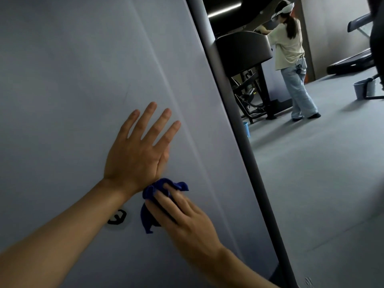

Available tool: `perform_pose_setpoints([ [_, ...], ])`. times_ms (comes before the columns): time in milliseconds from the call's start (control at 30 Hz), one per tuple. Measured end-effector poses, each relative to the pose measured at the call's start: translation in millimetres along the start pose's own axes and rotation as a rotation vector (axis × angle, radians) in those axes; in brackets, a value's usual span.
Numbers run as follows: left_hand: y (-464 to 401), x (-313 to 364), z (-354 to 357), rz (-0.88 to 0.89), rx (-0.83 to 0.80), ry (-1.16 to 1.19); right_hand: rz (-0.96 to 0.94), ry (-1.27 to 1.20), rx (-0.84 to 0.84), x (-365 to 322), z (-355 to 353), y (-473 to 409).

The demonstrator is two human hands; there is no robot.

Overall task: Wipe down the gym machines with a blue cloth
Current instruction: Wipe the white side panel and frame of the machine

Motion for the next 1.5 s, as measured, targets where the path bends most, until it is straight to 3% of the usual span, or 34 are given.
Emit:
perform_pose_setpoints([
  [67, -1, 0, 0, -0.001, 0.014, 0.006, 0.138, -0.02, 0.037, 32, 2, 3],
  [233, -1, 0, 1, -0.004, 0.016, 0.008, 0.923, -0.275, 0.119, 134, 2, -8],
  [333, 1, -1, 2, -0.006, 0.015, 0.013, 1.115, -0.31, 0.164, 135, -1, -33],
  [400, 1, 0, 1, -0.012, 0.03, 0.016, 0.997, -0.246, 0.206, 104, -6, -44],
  [500, 2, -6, -1, -0.136, 0.097, 0.005, 0.563, -0.143, 0.177, 51, -10, -41],
  [600, 7, -10, -2, -0.26, 0.133, -0.008, 0.207, -0.044, 0.118, 63, -13, -32],
  [667, 7, -9, -2, -0.242, 0.135, -0.009, 0.349, -0.095, 0.138, 97, -11, -36],
  [767, 5, -7, -1, -0.233, 0.151, -0.025, 0.978, -0.333, 0.182, 149, -12, -55],
  [833, 5, -8, -1, -0.236, 0.147, -0.041, 1.176, -0.382, 0.191, 142, -10, -75],
  [867, 5, -9, -1, -0.235, 0.141, -0.051, 1.143, -0.363, 0.225, 128, -13, -86],
  [933, 5, -8, -1, -0.231, 0.128, -0.061, 0.898, -0.286, 0.292, 87, -20, -99],
  [1033, 8, -10, -2, -0.222, 0.123, -0.033, 0.451, -0.146, 0.196, 47, -21, -83],
  [1100, 13, -16, -8, -0.167, 0.102, -0.032, 0.328, -0.069, 0.151, 66, -20, -67],
  [1167, 17, -26, -18, -0.056, 0.072, -0.085, 0.437, -0.09, 0.139, 102, -18, -62],
  [1233, 17, -33, -24, 0.015, 0.059, -0.121, 0.675, -0.217, 0.172, 140, -18, -72],
  [1367, 19, -38, -24, -0.093, 0.125, -0.091, 0.964, -0.385, 0.235, 165, -27, -125],
  [1433, 23, -44, -27, -0.241, 0.19, -0.077, 0.957, -0.406, 0.302, 147, -35, -150],
  [1500, 26, -47, -28, -0.321, 0.211, -0.076, 0.781, -0.346, 0.359, 111, -42, -163],
])
Point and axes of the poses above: each hand's wrist, its own y-axis away from the middle knuckle, its own z-axis out of the palm, x = y × z, the point moved 5 cm from there along -y, towards the middle knuckle, and after that the axes turned 15 degrees about y, right-handed, at the moved point
